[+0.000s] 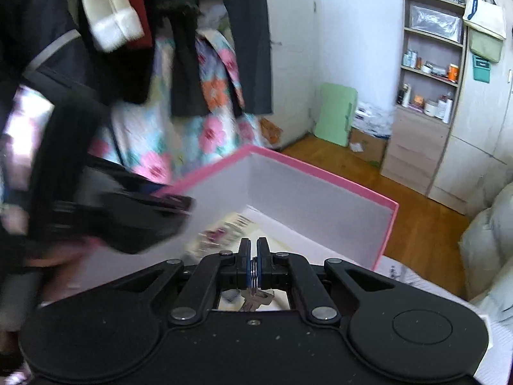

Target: Organize rigid objects

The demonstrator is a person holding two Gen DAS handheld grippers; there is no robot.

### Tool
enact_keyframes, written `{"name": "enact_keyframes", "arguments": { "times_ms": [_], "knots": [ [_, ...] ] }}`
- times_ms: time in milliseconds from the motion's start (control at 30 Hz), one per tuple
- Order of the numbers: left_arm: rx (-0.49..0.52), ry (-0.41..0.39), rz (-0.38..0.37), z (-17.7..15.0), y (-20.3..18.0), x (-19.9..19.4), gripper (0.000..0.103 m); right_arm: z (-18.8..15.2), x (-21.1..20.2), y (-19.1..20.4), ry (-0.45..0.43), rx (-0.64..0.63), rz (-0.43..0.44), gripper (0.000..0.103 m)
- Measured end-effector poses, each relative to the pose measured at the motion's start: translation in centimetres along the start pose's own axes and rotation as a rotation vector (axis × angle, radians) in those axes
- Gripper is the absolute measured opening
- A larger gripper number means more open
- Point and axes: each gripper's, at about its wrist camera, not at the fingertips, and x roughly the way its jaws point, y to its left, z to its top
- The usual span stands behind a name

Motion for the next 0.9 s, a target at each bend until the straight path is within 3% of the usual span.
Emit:
{"name": "enact_keyframes", "arguments": {
  "times_ms": [133, 267, 433, 500, 700, 800, 900],
  "knots": [
    [-0.001, -0.003, -0.004, 0.0, 0.0, 0.0, 0.017, 0.6, 2.6, -0.8, 0.044, -0.05, -0.1, 0.004],
    [0.0, -0.003, -0.005, 0.0, 0.0, 0.0, 0.017, 1.1, 4.4, -1.9, 0.105, -0.044, -0.12, 0.004],
    [-0.001, -0.002, -0.004, 0.0, 0.0, 0.0, 0.017, 1.4, 4.9, -2.8, 0.071, -0.012, -0.172, 0.008],
    [-0.001, -0.003, -0.005, 0.0, 0.0, 0.0, 0.017, 1.5, 4.0, -3.2, 0.024, 0.015, -0.185, 0.023],
    [0.004, -0.002, 0.0, 0.0, -0.1, 0.0, 0.017, 0.5, -1.7, -5.5, -0.074, 0.176, -0.15, 0.035],
    [0.003, -0.002, 0.001, 0.0, 0.0, 0.0, 0.017, -1.0, -3.9, -7.7, -0.056, 0.27, -0.173, 0.045],
    [0.003, -0.002, 0.001, 0.0, 0.0, 0.0, 0.017, -3.0, -5.2, -10.0, -0.007, 0.366, -0.203, 0.047]
  ]
}}
